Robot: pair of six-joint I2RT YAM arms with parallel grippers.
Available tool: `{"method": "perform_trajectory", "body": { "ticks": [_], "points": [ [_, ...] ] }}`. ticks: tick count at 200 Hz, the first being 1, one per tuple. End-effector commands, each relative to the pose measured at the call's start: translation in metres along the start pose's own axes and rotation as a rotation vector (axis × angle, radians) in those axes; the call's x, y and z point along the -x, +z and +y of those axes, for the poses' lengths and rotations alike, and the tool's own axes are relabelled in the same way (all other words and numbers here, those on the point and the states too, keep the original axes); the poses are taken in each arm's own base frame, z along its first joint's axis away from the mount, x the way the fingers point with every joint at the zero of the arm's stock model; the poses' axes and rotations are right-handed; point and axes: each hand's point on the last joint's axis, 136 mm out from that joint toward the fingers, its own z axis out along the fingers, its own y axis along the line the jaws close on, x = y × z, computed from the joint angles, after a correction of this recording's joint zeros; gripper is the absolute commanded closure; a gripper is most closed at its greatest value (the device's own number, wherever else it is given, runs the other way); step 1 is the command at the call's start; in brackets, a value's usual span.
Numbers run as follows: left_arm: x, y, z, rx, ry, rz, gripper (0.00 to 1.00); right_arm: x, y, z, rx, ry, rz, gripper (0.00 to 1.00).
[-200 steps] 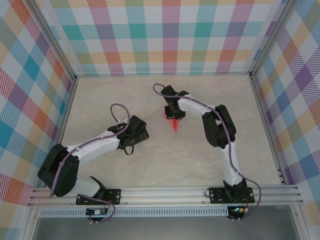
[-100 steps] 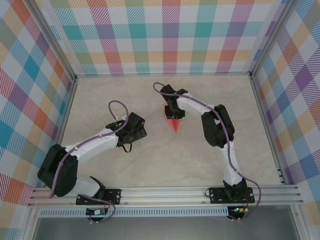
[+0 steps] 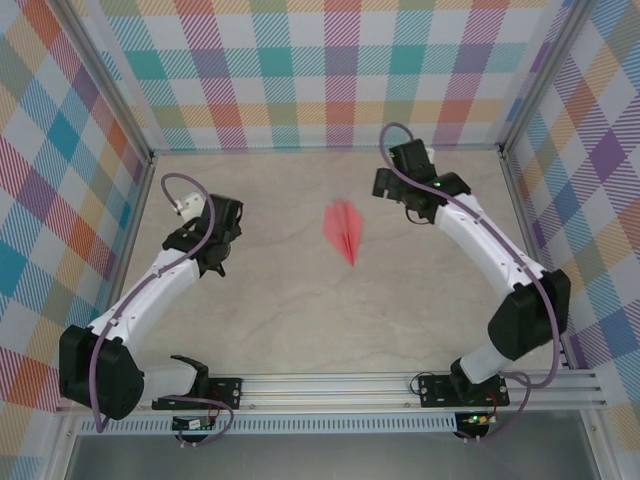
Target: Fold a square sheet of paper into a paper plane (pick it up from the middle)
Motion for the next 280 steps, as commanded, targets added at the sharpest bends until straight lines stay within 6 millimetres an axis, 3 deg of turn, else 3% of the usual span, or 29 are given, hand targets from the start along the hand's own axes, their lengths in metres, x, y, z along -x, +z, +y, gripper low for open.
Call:
{"method": "perform_trajectory", "body": {
  "ticks": [1, 19, 35, 67, 90, 126, 173, 196, 237, 280],
  "points": [
    [0.015, 0.014, 0.028, 0.092, 0.054, -0.110, 0.00, -0.014, 0.028, -0.058, -0.170, -0.005, -0.034, 0.00],
    [0.009, 0.026, 0.035, 0.102, 0.082, -0.135, 0.00, -0.022, 0.038, -0.100, -0.243, 0.019, -0.091, 0.00],
    [0.005, 0.035, 0.028, 0.054, 0.120, -0.194, 0.00, -0.031, 0.045, -0.128, -0.273, 0.039, -0.148, 0.00],
    [-0.014, 0.049, 0.023, -0.067, 0.140, -0.254, 0.00, -0.059, 0.069, -0.158, -0.306, 0.003, -0.142, 0.00],
    [-0.023, 0.051, 0.014, -0.154, 0.204, -0.282, 0.00, -0.067, 0.085, -0.146, -0.206, -0.042, -0.192, 0.00],
    [-0.034, 0.058, 0.000, -0.312, 0.201, -0.302, 0.00, -0.064, 0.093, -0.129, -0.092, -0.133, -0.272, 0.00],
    [-0.044, 0.075, -0.018, -0.403, 0.217, -0.284, 0.00, -0.081, 0.100, -0.124, 0.035, -0.125, -0.311, 0.00],
    [-0.043, 0.082, -0.024, -0.432, 0.205, -0.288, 0.00, -0.080, 0.101, -0.121, 0.057, -0.131, -0.329, 0.00],
    [-0.059, 0.109, -0.034, -0.437, 0.219, -0.231, 0.00, -0.082, 0.098, -0.119, 0.099, -0.131, -0.346, 0.00],
    [-0.059, 0.110, -0.034, -0.417, 0.228, -0.233, 0.00, -0.087, 0.098, -0.118, 0.134, -0.129, -0.356, 0.00]
  ]
}}
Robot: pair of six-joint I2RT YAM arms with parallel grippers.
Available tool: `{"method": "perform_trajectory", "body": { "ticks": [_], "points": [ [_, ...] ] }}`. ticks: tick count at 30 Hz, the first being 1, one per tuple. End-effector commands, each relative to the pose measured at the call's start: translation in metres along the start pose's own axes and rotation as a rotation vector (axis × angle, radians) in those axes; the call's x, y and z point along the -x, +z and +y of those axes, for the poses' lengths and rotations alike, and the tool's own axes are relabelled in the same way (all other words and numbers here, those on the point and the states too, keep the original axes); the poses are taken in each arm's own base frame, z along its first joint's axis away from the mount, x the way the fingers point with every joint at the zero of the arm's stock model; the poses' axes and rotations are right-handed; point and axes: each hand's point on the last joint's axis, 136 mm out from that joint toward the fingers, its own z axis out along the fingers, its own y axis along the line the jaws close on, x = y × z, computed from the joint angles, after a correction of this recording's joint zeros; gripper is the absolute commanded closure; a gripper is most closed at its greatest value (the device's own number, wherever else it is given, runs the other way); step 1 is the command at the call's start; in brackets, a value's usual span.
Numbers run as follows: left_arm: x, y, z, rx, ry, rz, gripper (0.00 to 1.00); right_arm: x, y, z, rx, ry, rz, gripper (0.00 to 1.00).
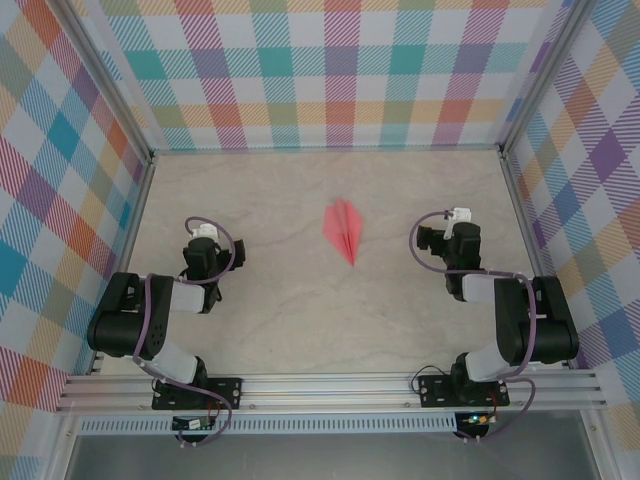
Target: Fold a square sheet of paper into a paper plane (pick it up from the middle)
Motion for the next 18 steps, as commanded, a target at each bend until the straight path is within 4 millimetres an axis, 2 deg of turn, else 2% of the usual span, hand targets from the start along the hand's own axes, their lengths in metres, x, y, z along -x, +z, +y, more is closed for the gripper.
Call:
{"method": "perform_trajectory", "body": {
  "ticks": [1, 6, 18],
  "points": [
    [0.027, 0.003, 0.000, 0.005, -0.007, -0.084, 0.00, 0.008, -0.001, 0.005, 0.048, -0.001, -0.056, 0.00],
    [0.027, 0.004, -0.010, -0.039, 0.018, -0.072, 0.00, 0.004, -0.001, 0.005, 0.050, -0.004, -0.070, 0.00],
    [0.027, 0.005, -0.011, -0.043, 0.019, -0.067, 0.00, 0.003, -0.001, 0.005, 0.049, -0.004, -0.068, 0.00]
  ]
}}
